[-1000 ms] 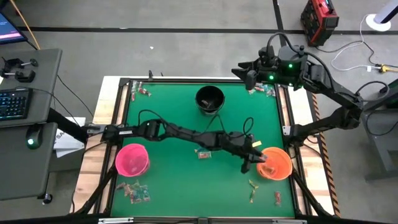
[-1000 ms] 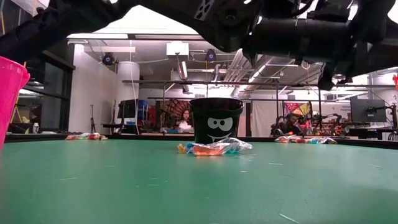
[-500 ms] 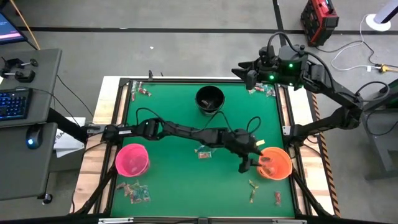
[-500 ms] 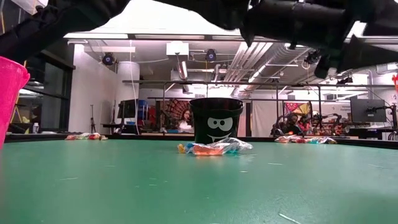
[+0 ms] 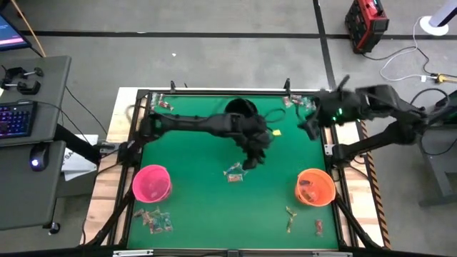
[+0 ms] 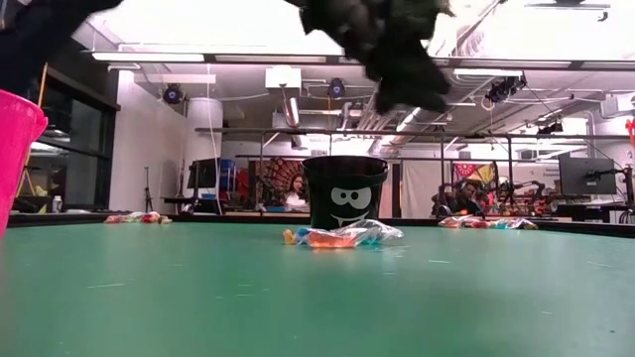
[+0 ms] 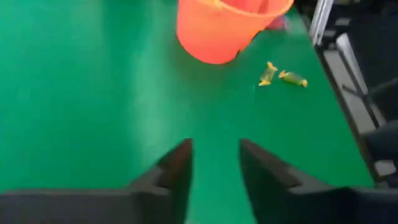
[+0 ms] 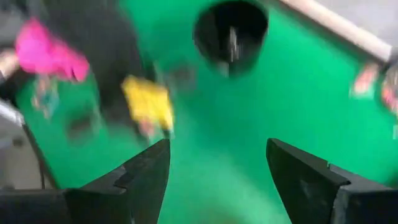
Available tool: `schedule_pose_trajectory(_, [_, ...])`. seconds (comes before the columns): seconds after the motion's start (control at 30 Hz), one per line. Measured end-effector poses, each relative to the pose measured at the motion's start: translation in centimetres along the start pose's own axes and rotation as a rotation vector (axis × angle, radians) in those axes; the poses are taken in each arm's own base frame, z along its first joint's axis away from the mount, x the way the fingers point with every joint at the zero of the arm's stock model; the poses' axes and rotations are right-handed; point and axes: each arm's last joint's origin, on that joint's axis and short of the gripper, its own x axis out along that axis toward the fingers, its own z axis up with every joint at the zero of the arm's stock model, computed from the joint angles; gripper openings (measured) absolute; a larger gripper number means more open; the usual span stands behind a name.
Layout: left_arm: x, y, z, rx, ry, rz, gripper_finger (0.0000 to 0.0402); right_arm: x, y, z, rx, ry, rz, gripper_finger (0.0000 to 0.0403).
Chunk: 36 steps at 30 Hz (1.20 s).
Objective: Sort candy by brand, put in halloween buckets
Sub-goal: Adjust the orange bin
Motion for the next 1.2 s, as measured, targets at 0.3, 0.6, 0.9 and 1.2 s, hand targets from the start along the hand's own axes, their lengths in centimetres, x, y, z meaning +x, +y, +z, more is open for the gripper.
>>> schedule_pose_trajectory(0.3, [-6.8, -1.9, -8.3, -0.221, -0.319, 0.083, 0.001, 7.9, 4.1, -10.1, -0.068, 0.358, 0.029, 0.0147])
schedule_pose_trajectory(0.6, [-15.1, -4.3, -10.7, -0.257, -0.558, 0.264, 0.0001, 12.6, 2.9, -17.7, -0.044, 0.616, -0.048, 0.0017])
schedule_pose_trajectory(0.9, [-18.3, -4.7, -10.5, -0.214, -0.661, 0.331, 0.0, 15.2, 0.9, -17.9, -0.076, 0.516, -0.162, 0.0001])
schedule_pose_trajectory(1.2, [-18.3, -4.7, -10.6, -0.207, -0.645, 0.336, 0.0, 15.8, 1.6, -16.3, -0.15, 0.44, -0.07, 0.0])
